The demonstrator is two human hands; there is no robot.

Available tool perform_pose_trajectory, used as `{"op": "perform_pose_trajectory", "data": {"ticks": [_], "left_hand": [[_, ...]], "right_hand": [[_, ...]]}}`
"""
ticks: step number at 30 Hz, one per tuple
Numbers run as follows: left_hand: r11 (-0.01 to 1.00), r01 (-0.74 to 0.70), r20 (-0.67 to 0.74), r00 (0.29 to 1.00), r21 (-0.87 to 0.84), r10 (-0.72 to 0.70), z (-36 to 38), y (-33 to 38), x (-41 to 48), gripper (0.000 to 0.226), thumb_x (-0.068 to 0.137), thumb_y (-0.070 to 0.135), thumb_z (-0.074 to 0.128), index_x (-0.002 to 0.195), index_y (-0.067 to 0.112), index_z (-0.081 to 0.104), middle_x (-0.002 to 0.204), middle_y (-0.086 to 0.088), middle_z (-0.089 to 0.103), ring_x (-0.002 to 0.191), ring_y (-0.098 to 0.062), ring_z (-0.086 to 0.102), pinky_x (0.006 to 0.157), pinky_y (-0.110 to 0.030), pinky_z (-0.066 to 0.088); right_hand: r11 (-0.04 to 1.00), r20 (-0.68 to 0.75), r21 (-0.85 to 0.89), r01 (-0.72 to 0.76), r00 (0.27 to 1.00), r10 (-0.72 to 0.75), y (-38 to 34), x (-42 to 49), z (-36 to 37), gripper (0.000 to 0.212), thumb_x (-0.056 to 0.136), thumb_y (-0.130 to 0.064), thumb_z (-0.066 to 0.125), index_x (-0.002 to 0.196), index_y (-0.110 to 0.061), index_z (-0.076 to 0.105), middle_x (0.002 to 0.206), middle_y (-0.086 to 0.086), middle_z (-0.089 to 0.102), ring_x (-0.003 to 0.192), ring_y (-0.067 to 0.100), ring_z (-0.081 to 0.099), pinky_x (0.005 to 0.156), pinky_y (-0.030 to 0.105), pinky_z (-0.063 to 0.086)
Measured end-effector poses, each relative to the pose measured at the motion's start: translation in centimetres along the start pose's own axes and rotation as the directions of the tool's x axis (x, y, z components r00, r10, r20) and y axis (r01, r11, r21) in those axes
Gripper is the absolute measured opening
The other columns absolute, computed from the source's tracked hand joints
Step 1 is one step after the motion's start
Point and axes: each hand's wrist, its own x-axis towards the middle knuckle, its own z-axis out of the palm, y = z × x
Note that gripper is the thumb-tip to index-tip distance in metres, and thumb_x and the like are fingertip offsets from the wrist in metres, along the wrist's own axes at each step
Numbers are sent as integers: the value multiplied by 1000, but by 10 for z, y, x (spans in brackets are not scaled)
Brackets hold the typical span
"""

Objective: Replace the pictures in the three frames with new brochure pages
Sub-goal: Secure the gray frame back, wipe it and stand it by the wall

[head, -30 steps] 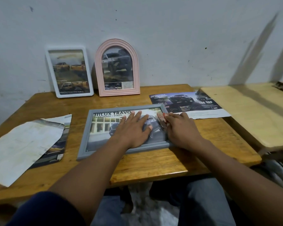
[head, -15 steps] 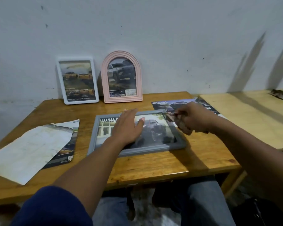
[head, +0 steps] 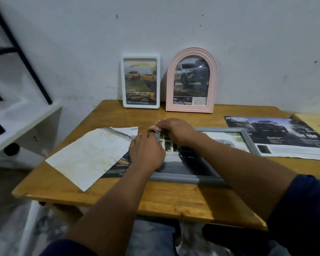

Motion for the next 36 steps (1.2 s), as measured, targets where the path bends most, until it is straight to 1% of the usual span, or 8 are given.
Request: {"op": "perform_pose_trajectory", "data": {"ticks": [10, 15, 20, 23, 26, 29, 32, 36], "left_hand": [[961, -227, 125, 970, 159, 209, 9, 1, 8, 59, 100, 24, 43, 157, 13, 34, 165, -6, 29, 154, -29, 19, 124, -47, 17], [967, -212, 117, 973, 142, 197, 10, 2, 7, 55, 100, 22, 42, 155, 15, 39, 165, -4, 31, 153, -29, 23, 124, -48, 19], [971, -199, 109, 977, 134, 185, 13, 6, 6, 53, 99, 24, 43, 152, 17, 45, 162, -4, 37, 149, -32, 31, 121, -54, 25], [976, -175, 92, 982, 128, 164, 13, 6, 2, 52, 98, 26, 43, 149, 17, 48, 160, -4, 41, 145, -33, 36, 119, -54, 28], [987, -128, 89, 989, 94, 119, 12, 4, -9, 53, 99, 28, 42, 150, 16, 47, 160, -4, 39, 145, -33, 36, 118, -55, 28], [996, -81, 88, 993, 33, 78, 5, 10, -26, 48, 97, 26, 43, 141, 10, 55, 152, -8, 48, 134, -35, 46, 114, -53, 33], [986, -51, 57, 997, -156, 61, -10, 5, -23, 33, 97, 23, 43, 117, 12, 67, 127, -12, 65, 112, -34, 59, 99, -46, 46], [900, 109, 187, 982, -423, -30, -47, -20, 7, 38, 102, 13, 41, 131, 17, 65, 131, -8, 64, 113, -28, 61, 99, -43, 51]], "right_hand": [[979, 7, -102, -179, 984, 180, 54, -70, -36, 51, 88, -15, 63, 137, -29, 60, 139, 3, 61, 122, 28, 59, 101, 45, 48], [899, -57, -159, -408, 913, 405, 99, -139, -55, 37, 85, -17, 65, 121, -28, 64, 117, 7, 68, 99, 28, 62, 77, 34, 48], [817, -230, -128, -562, 818, 527, 97, -173, -45, 37, 90, -12, 59, 127, -16, 64, 129, 15, 58, 111, 36, 59, 83, 36, 46], [766, -280, -143, -627, 768, 576, 81, -182, -37, 23, 90, -5, 53, 107, -6, 68, 108, 18, 66, 101, 37, 62, 74, 35, 45], [750, -258, -129, -649, 752, 606, 60, -186, -50, 13, 90, -8, 58, 94, -5, 70, 91, 17, 69, 87, 35, 63, 70, 38, 50], [762, -213, 127, -635, 733, 646, 30, -169, -72, 9, 92, -12, 63, 92, -10, 72, 84, 11, 68, 77, 27, 62, 64, 32, 48], [817, -207, 255, -517, 796, 568, -10, -132, -77, 9, 88, -10, 65, 91, -13, 73, 84, 10, 69, 78, 26, 63, 63, 30, 48], [844, -143, 349, -407, 867, 477, -62, -76, -54, 8, 91, -11, 62, 87, -15, 67, 81, 2, 64, 77, 19, 60, 61, 27, 47]]}}
